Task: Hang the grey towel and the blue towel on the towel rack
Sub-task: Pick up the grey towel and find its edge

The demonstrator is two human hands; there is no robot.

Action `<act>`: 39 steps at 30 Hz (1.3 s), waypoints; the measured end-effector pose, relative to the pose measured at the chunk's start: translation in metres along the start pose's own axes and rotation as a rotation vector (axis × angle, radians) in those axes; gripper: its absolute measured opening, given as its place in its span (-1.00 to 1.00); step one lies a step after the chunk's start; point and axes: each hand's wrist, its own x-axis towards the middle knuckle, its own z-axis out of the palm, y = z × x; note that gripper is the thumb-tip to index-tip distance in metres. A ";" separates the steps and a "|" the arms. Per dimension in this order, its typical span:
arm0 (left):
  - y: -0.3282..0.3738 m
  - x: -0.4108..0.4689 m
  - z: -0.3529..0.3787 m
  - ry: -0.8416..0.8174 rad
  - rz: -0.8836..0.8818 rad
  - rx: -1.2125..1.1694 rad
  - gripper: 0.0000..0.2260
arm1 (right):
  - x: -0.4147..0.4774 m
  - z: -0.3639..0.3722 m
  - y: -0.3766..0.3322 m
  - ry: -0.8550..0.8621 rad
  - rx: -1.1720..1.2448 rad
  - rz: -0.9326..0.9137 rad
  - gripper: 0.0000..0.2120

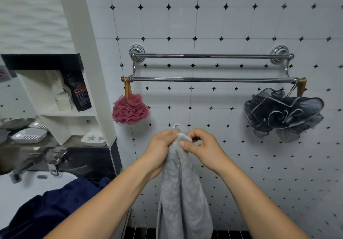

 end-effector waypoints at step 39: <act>0.040 -0.011 0.028 -0.119 0.009 0.337 -0.75 | 0.005 -0.049 -0.051 -0.093 -0.418 -0.271 -0.74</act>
